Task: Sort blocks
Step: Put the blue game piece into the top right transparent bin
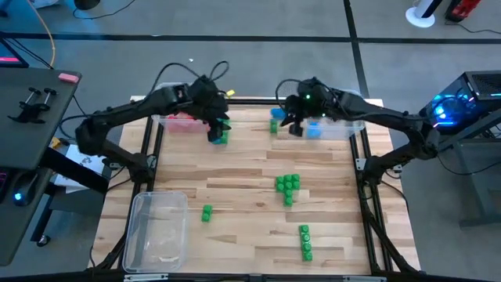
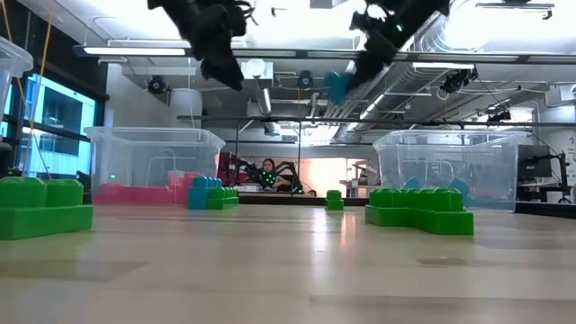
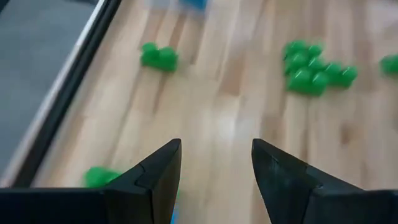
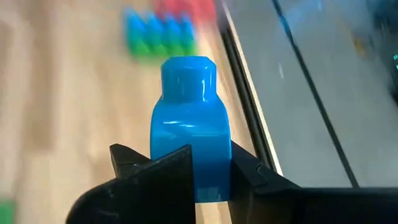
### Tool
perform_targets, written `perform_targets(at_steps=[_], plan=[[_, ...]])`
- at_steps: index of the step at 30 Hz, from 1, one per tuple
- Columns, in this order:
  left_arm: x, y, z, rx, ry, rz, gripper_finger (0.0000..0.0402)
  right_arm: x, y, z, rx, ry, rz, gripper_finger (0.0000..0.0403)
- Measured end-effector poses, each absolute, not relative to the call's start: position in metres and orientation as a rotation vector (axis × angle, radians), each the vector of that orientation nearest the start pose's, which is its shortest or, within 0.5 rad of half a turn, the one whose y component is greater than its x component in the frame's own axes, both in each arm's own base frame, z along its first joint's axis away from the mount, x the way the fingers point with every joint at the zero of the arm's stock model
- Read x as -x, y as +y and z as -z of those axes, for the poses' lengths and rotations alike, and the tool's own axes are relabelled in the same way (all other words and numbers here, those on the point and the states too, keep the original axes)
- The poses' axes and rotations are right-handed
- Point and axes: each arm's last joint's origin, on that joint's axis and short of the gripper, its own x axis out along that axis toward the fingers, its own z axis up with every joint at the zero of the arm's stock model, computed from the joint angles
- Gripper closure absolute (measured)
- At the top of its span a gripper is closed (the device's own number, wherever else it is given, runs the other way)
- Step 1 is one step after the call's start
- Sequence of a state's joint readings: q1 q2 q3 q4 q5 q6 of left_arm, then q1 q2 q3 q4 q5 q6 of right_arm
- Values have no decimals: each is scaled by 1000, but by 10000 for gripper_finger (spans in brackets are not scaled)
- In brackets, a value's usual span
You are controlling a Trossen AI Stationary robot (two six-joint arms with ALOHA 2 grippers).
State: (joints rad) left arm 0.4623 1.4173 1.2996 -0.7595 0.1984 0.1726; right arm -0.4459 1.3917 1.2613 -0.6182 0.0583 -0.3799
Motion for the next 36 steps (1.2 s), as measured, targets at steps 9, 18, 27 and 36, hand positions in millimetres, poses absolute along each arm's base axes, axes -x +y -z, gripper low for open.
perform_targets(at_steps=[9,18,27,36], plan=[[-236,94,-294,377,548,-180,218,-186,-193,-309,-142,1153,900,400],[-237,81,-295,421,488,-222,218,-145,-223,-307,-444,1063,1035,372],[-238,81,-297,417,464,-221,218,-141,-221,-305,-579,1035,1049,217],[-267,103,-343,148,636,-502,220,-149,-217,-318,-667,820,1016,189]])
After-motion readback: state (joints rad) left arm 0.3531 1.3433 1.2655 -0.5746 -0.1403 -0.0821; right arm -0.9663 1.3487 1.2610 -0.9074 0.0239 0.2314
